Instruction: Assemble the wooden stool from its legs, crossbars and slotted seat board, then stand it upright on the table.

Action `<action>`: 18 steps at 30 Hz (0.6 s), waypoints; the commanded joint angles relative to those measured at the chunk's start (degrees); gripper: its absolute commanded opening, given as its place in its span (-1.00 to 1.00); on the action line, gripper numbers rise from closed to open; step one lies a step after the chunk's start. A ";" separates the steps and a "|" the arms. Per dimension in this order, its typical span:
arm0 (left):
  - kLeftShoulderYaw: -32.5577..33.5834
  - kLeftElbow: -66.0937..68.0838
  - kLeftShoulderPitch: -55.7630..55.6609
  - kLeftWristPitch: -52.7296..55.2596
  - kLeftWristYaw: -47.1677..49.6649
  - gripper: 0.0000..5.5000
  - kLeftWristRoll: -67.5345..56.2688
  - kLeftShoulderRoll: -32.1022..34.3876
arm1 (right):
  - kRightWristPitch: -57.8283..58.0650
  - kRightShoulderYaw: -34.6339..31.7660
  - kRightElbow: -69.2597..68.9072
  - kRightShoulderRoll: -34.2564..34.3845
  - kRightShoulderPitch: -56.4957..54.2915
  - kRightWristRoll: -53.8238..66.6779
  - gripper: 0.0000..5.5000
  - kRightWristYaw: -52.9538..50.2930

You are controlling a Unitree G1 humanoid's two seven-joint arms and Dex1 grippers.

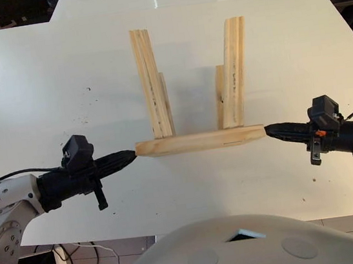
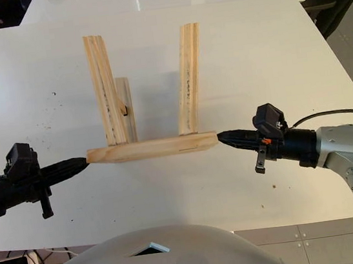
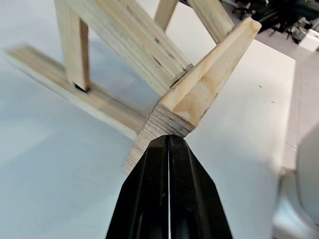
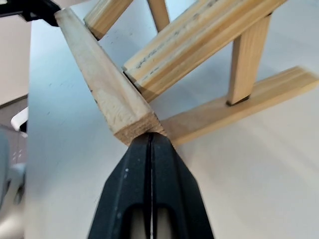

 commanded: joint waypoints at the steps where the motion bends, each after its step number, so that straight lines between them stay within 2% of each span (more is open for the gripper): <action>1: -4.67 -2.71 -5.57 -0.31 -1.44 -1.00 -6.23 -2.42 | 1.31 3.25 -2.83 2.02 -6.06 9.39 -1.00 2.83; 9: -6.65 -0.88 -5.07 -1.57 1.81 -1.00 -1.71 -5.62 | 0.04 5.24 2.15 2.59 -7.95 3.81 -1.00 3.53; 12: -3.84 0.85 -5.66 0.11 3.16 -0.88 -4.64 -6.58 | -2.41 4.32 3.53 2.32 -7.46 2.26 -1.00 4.52; 16: -1.49 3.18 -4.59 -1.22 2.78 -0.67 -3.19 -6.59 | -5.98 2.91 8.16 1.35 -6.53 -1.33 -0.79 5.43; 18: -0.06 5.22 -3.94 -1.86 1.53 -0.66 -2.21 -5.78 | -8.81 3.03 11.33 -0.09 -5.55 -4.79 -0.78 6.86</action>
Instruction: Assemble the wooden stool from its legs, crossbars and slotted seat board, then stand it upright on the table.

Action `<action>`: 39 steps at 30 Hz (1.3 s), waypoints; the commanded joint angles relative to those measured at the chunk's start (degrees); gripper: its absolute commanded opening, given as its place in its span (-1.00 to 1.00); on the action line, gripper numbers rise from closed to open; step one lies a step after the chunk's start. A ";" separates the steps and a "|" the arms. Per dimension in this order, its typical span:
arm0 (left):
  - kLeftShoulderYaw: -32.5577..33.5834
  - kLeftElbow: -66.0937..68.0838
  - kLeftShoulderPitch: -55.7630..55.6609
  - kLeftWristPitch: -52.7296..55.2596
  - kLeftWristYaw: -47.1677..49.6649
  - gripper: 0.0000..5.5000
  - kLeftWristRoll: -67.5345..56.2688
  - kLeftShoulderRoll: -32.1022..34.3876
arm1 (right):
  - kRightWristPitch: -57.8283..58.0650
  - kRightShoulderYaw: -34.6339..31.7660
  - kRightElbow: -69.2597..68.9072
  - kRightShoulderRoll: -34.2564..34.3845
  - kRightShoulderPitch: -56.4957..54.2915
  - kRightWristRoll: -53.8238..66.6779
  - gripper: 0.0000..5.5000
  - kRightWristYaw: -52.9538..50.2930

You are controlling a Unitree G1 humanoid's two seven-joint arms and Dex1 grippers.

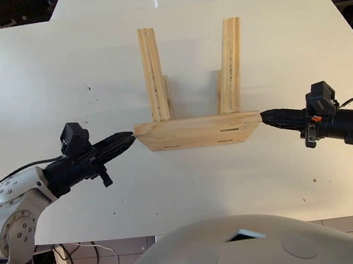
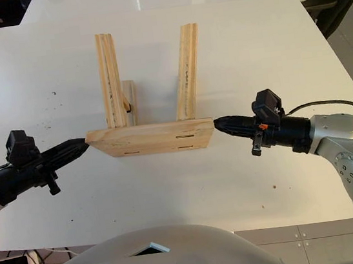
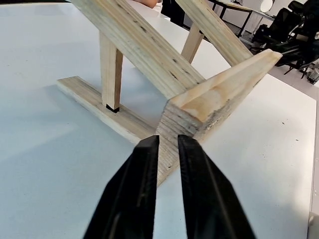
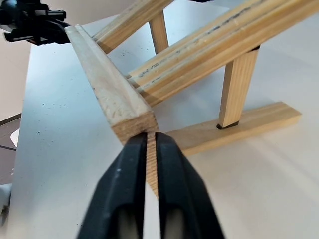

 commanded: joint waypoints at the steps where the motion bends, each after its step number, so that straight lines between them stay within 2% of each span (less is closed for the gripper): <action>1: 1.41 2.19 0.23 -2.36 -3.87 -0.66 -0.66 1.33 | -6.44 0.96 4.61 -1.91 0.62 -4.92 -0.78 3.91; 5: 0.24 8.02 0.73 -6.80 -6.43 -0.66 5.46 3.72 | -12.14 3.26 10.29 -3.50 1.06 -11.12 -0.78 6.66; 10: -5.18 17.65 2.27 -17.29 -10.54 -0.66 17.75 7.10 | -20.74 7.64 17.87 -5.00 1.79 -19.52 -0.78 9.12; 13: -9.32 22.14 2.36 -21.38 -11.17 -0.66 22.86 6.95 | -22.68 10.00 16.96 -4.50 1.83 -20.31 -0.78 10.71; 18: -12.82 17.89 1.34 -21.64 -11.82 -0.41 22.31 5.61 | -18.25 11.04 14.21 -2.43 -2.47 -15.05 -0.53 11.28; 26: -20.57 23.31 -8.04 -27.40 -11.41 0.02 28.15 3.74 | -19.51 17.45 18.05 -0.98 -7.15 -18.24 -0.11 12.15; 29: -23.27 25.84 -10.83 -30.25 -11.79 0.03 30.48 3.16 | -20.00 18.88 19.75 -1.13 -8.06 -19.57 -0.01 12.88; 39: -28.98 33.51 -19.03 -35.57 -14.50 0.03 33.35 1.06 | -22.39 24.54 25.84 2.73 -14.99 -23.30 -0.01 13.79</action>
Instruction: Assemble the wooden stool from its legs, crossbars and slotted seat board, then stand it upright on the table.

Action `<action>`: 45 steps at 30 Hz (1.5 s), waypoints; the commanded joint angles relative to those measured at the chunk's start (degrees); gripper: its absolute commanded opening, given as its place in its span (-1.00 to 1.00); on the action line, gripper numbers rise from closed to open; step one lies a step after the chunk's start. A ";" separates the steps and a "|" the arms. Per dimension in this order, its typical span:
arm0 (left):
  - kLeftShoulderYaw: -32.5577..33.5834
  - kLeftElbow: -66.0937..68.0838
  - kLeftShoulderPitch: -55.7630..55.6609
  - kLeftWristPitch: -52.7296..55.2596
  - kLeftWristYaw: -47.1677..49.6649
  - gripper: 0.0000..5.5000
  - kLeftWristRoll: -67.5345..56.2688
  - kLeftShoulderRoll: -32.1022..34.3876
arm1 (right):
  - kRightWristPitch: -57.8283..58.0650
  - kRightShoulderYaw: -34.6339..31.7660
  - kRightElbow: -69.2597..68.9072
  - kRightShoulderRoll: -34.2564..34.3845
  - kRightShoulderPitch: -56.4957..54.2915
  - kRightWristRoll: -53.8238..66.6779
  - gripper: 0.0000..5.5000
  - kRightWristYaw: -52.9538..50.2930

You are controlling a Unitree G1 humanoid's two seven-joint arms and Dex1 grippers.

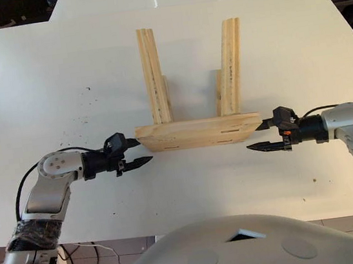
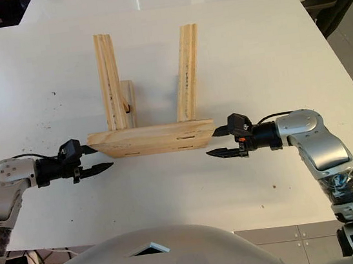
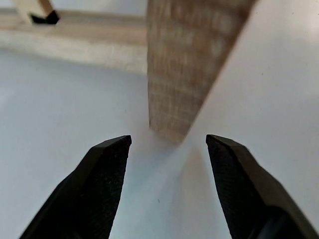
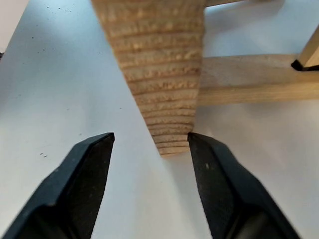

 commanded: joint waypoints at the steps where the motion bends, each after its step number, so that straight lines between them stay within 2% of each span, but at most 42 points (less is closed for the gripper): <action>1: -1.66 2.93 -3.08 -2.03 -1.05 0.03 1.45 -0.70 | -1.59 1.82 1.94 0.92 -2.07 -1.40 -0.01 0.83; 20: -4.33 7.81 -8.86 -6.21 -5.06 0.03 1.90 -1.98 | -3.20 6.22 8.70 5.92 -8.56 -4.34 -0.01 1.73; 22: -4.54 8.39 -9.46 -6.55 -4.98 -0.07 2.01 -2.40 | -2.93 6.35 8.85 6.12 -8.71 -4.18 0.01 1.97; 29: -4.72 7.64 -8.89 -6.57 -6.06 -0.43 1.38 -2.10 | -4.05 5.90 10.91 5.55 -9.23 -4.81 -0.35 3.34; 31: -4.50 7.76 -8.80 -6.63 -6.31 -0.45 1.32 -1.99 | -4.01 5.45 11.64 5.60 -9.48 -4.68 -0.44 3.35; 36: -4.03 7.22 -9.00 -5.51 -7.55 -0.47 0.13 -1.69 | -2.70 4.74 11.02 5.77 -9.41 -3.28 -0.45 3.62; 39: -2.67 3.65 -8.20 -0.20 -9.56 -0.48 -3.78 -0.34 | 2.45 2.94 6.07 4.31 -8.50 0.90 -0.45 5.12; 42: 0.64 -6.34 -4.49 12.59 -10.90 -0.48 -13.98 2.23 | 12.45 0.12 -2.96 0.44 -6.17 8.56 -0.45 8.01; 43: 1.98 -10.20 -2.91 17.35 -10.64 -0.48 -18.06 3.06 | 17.14 -1.19 -6.64 -1.14 -5.10 12.42 -0.46 8.53; 45: 5.93 -20.65 1.94 29.50 -7.44 -0.48 -31.92 4.50 | 32.27 -6.87 -16.03 -4.82 -2.80 28.05 -0.48 6.95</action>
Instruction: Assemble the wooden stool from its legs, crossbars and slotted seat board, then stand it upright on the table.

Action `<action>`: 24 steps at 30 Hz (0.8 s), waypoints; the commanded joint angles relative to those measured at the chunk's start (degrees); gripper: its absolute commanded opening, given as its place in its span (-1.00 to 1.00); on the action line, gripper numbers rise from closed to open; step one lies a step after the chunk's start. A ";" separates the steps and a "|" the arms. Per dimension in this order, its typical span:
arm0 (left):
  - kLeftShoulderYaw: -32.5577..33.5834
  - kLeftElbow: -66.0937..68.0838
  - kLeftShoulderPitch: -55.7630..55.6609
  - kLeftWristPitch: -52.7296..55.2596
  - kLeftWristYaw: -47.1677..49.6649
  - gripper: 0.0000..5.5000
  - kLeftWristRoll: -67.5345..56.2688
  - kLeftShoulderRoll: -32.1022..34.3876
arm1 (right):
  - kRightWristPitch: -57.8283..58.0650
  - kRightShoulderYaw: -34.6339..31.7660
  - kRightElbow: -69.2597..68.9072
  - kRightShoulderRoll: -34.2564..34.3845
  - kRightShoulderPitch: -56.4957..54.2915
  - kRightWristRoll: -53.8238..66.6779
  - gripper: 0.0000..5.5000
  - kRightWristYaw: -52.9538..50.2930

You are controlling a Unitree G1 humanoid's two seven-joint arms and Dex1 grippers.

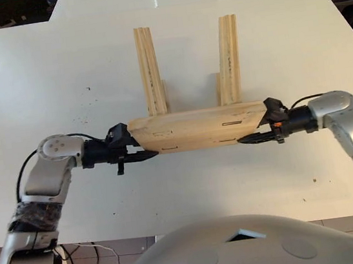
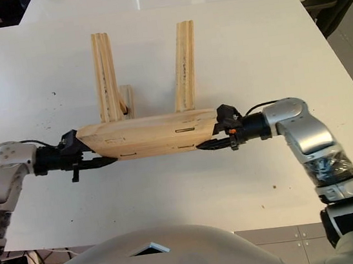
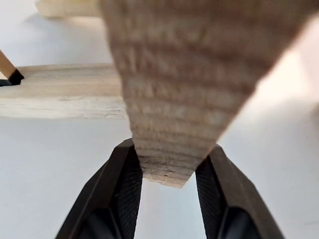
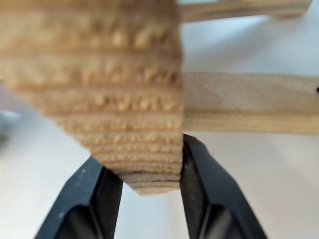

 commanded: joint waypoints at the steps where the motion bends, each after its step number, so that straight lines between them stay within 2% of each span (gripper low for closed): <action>1: 7.66 -20.25 9.07 22.11 8.53 -0.48 -32.25 2.10 | 27.24 -10.35 -16.43 -5.74 2.91 32.79 -0.48 -5.49; 3: 9.89 -25.90 11.87 24.33 20.93 -0.48 -55.12 2.58 | 33.40 -13.67 -16.74 -8.54 1.30 54.70 -0.48 -16.35; 5: 8.91 -30.49 12.49 16.42 35.00 -0.48 -74.19 2.11 | 27.56 -12.44 -15.98 -12.80 1.13 76.85 -0.48 -29.13; 6: 8.04 -33.50 12.87 11.20 41.02 -0.48 -80.80 0.88 | 24.61 -13.06 -15.89 -11.84 1.17 83.36 -0.48 -33.97; 7: 6.79 -36.98 13.38 5.88 46.66 -0.48 -84.65 -1.62 | 21.11 -14.53 -17.03 -8.08 1.96 86.80 -0.48 -39.27; 10: 4.23 -44.17 13.88 -5.18 57.84 -0.48 -86.66 -9.56 | 11.49 -16.46 -23.33 4.52 3.63 87.77 -0.48 -51.86; 14: 3.77 -48.00 7.86 -16.41 73.69 -0.47 -86.67 -19.63 | -8.12 -11.70 -36.01 20.92 1.77 87.77 -0.47 -75.06; 16: 4.57 -48.05 3.99 -19.73 79.56 -0.47 -86.66 -23.28 | -13.96 -11.31 -38.12 27.96 -1.76 87.77 -0.47 -85.78; 20: 8.17 -43.43 -6.43 -24.63 93.01 -0.47 -86.66 -28.51 | -19.31 -12.49 -38.88 35.84 -6.94 87.77 -0.47 -99.84; 24: 10.80 -37.28 -12.28 -26.48 102.86 -0.49 -84.01 -32.01 | -21.15 -13.63 -36.93 40.36 -9.22 87.77 -0.47 -109.10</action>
